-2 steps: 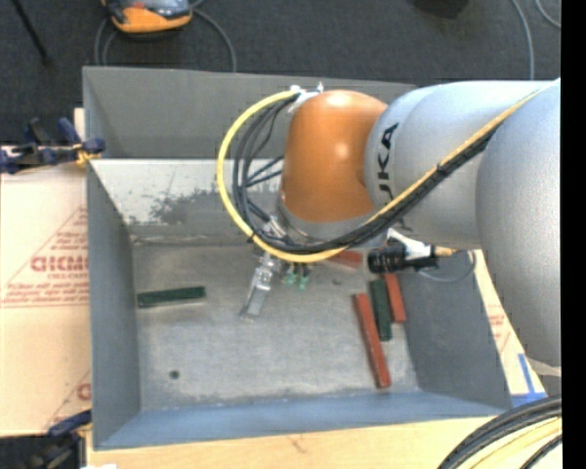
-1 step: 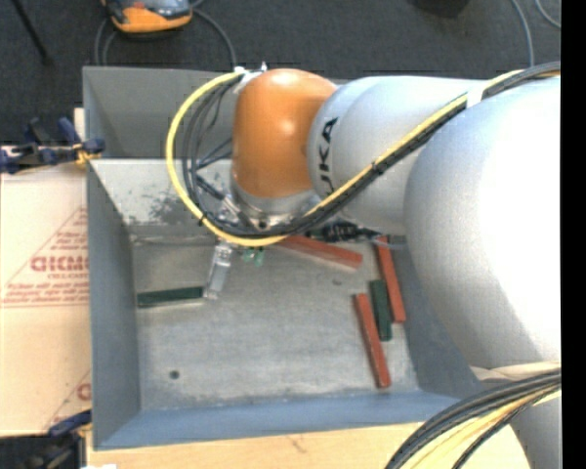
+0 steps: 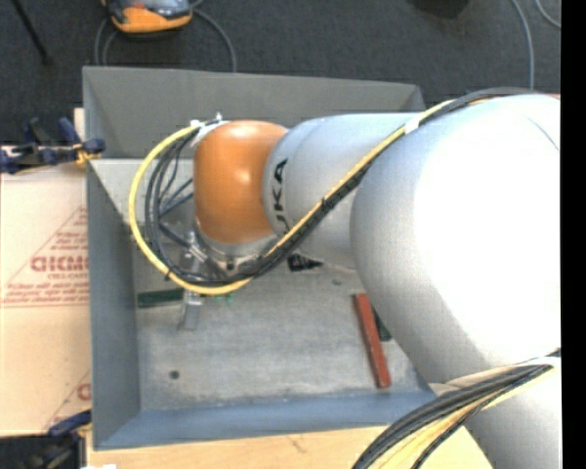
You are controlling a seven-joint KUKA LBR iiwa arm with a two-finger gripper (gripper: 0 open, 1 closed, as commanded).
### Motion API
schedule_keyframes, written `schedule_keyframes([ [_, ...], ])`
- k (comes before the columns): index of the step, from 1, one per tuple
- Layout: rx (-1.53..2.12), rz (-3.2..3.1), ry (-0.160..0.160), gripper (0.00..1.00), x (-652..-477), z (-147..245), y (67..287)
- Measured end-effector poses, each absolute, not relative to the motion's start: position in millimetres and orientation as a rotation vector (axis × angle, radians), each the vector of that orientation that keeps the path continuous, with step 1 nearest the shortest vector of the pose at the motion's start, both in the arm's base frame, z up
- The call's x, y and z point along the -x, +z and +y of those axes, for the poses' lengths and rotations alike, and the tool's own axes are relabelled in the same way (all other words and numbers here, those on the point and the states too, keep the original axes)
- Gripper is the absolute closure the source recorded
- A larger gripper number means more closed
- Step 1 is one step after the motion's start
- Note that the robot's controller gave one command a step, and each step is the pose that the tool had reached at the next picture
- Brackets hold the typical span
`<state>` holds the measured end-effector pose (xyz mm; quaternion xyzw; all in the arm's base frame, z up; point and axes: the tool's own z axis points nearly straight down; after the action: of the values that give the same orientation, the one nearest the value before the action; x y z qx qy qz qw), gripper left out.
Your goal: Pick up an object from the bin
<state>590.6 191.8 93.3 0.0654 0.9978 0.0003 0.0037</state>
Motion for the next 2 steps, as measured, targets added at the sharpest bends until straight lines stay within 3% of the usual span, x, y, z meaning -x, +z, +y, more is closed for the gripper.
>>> schedule_keyframes([
  [1, -0.048, 3.136, 0.0, 1.0, -622.7, 153.5, 71.7],
  [2, -0.049, 3.136, 0.001, 1.0, -622.6, 153.7, 71.6],
])
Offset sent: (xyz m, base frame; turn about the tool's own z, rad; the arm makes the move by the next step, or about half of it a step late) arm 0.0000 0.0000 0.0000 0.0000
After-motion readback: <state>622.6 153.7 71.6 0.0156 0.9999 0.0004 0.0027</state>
